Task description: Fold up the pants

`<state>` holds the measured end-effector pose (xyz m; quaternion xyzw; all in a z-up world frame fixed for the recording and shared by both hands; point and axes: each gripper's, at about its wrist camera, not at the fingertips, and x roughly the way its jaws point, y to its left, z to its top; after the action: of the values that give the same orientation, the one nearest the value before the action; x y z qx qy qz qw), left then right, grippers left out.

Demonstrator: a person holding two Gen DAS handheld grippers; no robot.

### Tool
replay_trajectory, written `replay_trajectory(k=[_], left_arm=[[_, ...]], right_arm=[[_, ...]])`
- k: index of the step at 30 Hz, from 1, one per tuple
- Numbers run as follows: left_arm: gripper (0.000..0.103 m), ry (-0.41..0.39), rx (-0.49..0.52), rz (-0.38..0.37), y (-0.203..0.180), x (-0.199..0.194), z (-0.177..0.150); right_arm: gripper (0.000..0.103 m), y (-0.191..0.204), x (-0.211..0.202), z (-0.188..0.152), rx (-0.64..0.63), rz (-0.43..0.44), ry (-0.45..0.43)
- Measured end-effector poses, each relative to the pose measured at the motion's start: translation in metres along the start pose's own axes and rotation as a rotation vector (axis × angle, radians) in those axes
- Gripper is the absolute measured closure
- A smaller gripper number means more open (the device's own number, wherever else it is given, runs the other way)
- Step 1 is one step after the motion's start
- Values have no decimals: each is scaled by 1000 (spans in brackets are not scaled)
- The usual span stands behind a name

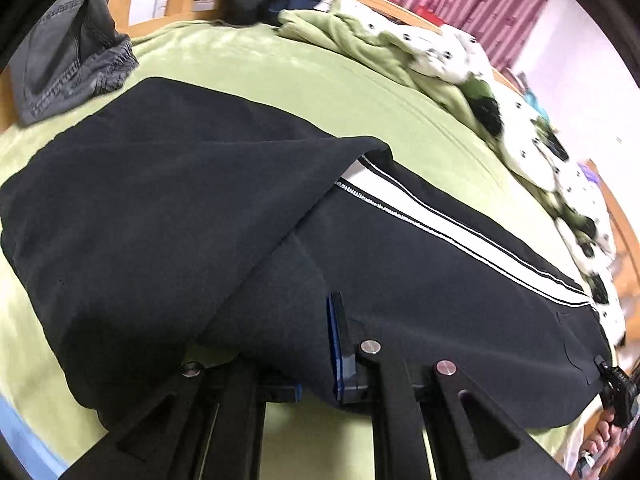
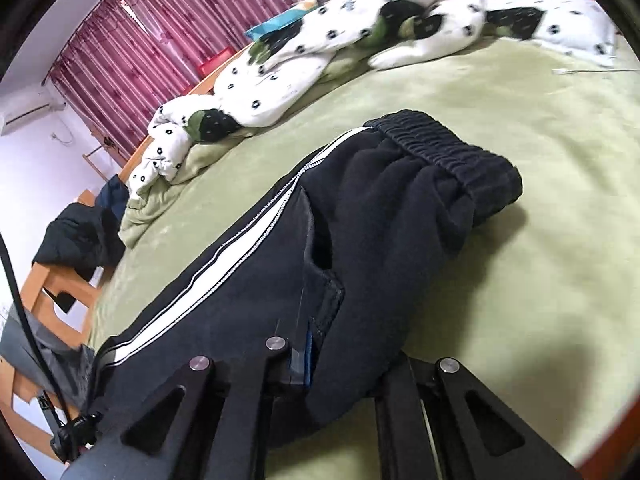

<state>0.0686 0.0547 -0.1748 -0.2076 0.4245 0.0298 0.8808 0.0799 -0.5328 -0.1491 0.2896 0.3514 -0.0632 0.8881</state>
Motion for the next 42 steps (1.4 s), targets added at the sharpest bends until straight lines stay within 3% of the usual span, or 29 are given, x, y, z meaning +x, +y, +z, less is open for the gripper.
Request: replay_trajectory(k=[3,6,9,11,13,15,19,22,23,26,29,31,34,37,42], left_arm=[[92,19,24,-5,-6,-5,-21],[91,22,46,19,-7,-2,-22],[88,55,28,15,-1,-1,-17],[81,76,46,20,-1,-4,-19],[60,93,75,50,-5,-6,-22],[45,86,105,71,-7,-13,-30],[45,56,165,84,-10,-31,-43],[44,22,178,112,-10,-44,-46],[44,8,164,123,-7,-48,-45],[44,-47,108,176,10,-59,-43],[44,-55,84,179,21,-65,-44],[44,-60,77,176,26,-69,-47],[44,-65,81,212,34,-75,-53],[44,-84,83,237,46,-82,-56],[45,-46,39,142,65,-73,-50]], right_arm=[[95,-25,-17,-12,-12,-43,15],[91,-40,-9,-24,10,-50,61],[74,-44,-17,-29,3,-77,4],[53,-51,-30,-29,11,-100,-64],[45,-60,-32,-20,30,-99,-86],[44,-69,-25,-6,73,-104,-81],[35,-91,4,22,187,-120,-71],[34,-103,21,35,268,-98,-57],[45,-103,20,39,274,-105,-76],[55,-93,9,53,175,-138,-134],[56,-91,-2,66,138,-125,-179],[56,-97,6,67,159,-133,-153],[48,-98,24,59,91,-220,-60],[38,-101,11,45,83,-246,-72],[35,-89,-23,21,39,-338,-60]])
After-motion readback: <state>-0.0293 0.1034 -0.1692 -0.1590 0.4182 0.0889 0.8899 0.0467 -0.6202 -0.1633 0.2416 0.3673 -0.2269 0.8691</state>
